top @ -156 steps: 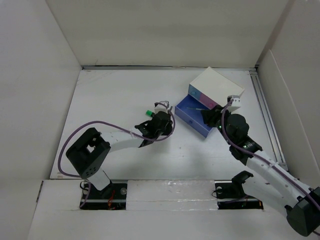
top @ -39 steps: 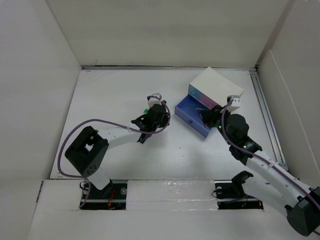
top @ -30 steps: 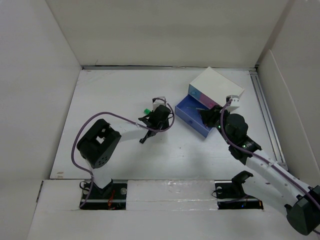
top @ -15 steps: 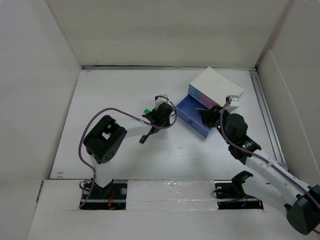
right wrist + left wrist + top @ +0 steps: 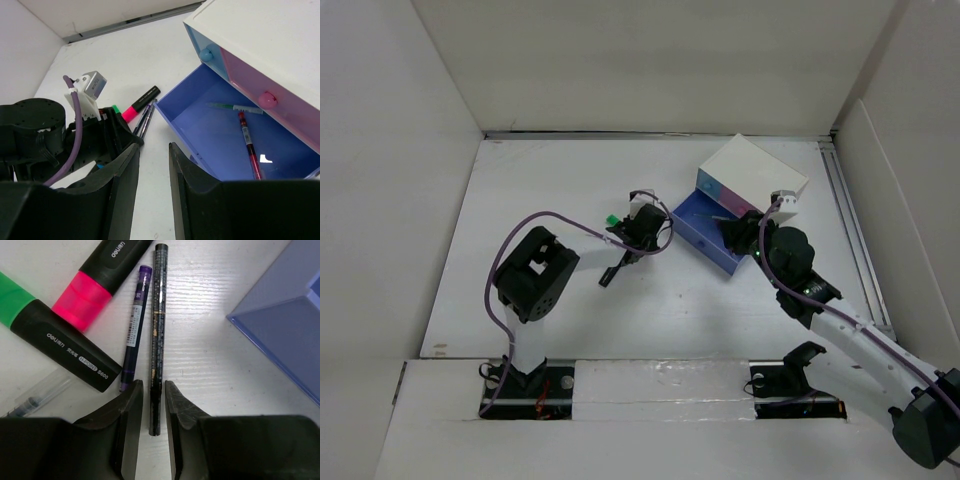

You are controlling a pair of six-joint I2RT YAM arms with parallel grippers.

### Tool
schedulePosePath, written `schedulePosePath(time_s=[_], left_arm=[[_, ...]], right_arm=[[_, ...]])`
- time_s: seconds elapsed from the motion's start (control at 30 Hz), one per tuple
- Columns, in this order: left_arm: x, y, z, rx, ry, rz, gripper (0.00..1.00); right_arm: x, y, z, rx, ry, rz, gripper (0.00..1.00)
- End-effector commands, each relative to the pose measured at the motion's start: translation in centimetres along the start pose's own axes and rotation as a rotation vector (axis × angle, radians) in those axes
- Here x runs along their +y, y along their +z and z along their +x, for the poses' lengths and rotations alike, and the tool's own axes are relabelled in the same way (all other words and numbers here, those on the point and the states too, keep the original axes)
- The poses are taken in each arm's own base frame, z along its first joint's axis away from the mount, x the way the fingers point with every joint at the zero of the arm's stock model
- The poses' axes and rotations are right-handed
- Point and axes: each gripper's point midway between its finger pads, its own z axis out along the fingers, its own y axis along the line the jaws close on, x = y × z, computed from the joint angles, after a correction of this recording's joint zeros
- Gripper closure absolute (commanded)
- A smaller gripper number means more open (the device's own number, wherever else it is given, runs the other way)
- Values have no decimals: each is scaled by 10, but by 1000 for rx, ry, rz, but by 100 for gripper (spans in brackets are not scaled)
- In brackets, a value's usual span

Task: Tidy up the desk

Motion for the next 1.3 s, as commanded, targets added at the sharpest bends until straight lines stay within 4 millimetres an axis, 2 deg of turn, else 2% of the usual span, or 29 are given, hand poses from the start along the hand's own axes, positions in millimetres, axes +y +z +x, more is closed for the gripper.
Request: schedulePosePath(time_s=[0.0, 0.17, 0.3, 0.43, 0.47, 0.53, 0.63, 0.83, 0.93, 1.03, 1.2, 1.27], left_arm=[[-2, 0, -8, -5, 14, -5, 81], [0, 2, -3, 6, 22, -9, 87], [-2, 3, 2, 28, 35, 2, 100], [-9, -5, 2, 36, 22, 56, 100], [-14, -12, -7, 18, 9, 83, 100], [-21, -21, -12, 14, -5, 122, 100], [-37, -47, -39, -42, -55, 211, 100], [-53, -87, -69, -103, -150, 330, 100], [-59, -104, -77, -125, -198, 396, 100], [-74, -118, -79, -119, -256, 502, 100], [-111, -123, -75, -70, -333, 644, 100], [-124, -119, -74, -60, -370, 671, 100]], right_arm=[[18, 1, -25, -70, 9, -52, 64], [18, 1, -25, -70, 12, -53, 64], [18, 1, -26, -72, 11, -53, 64], [18, 0, -27, -78, 11, -54, 64], [18, 0, -27, -76, 13, -54, 64], [18, 0, -27, -77, 11, -52, 64], [17, 0, -27, -78, 13, -48, 64], [17, -2, -29, -85, 13, -44, 64], [17, -1, -29, -83, 14, -44, 64], [18, -2, -29, -84, 15, -49, 64], [17, -4, -31, -89, 16, -48, 64], [17, -5, -32, -97, 19, -47, 64]])
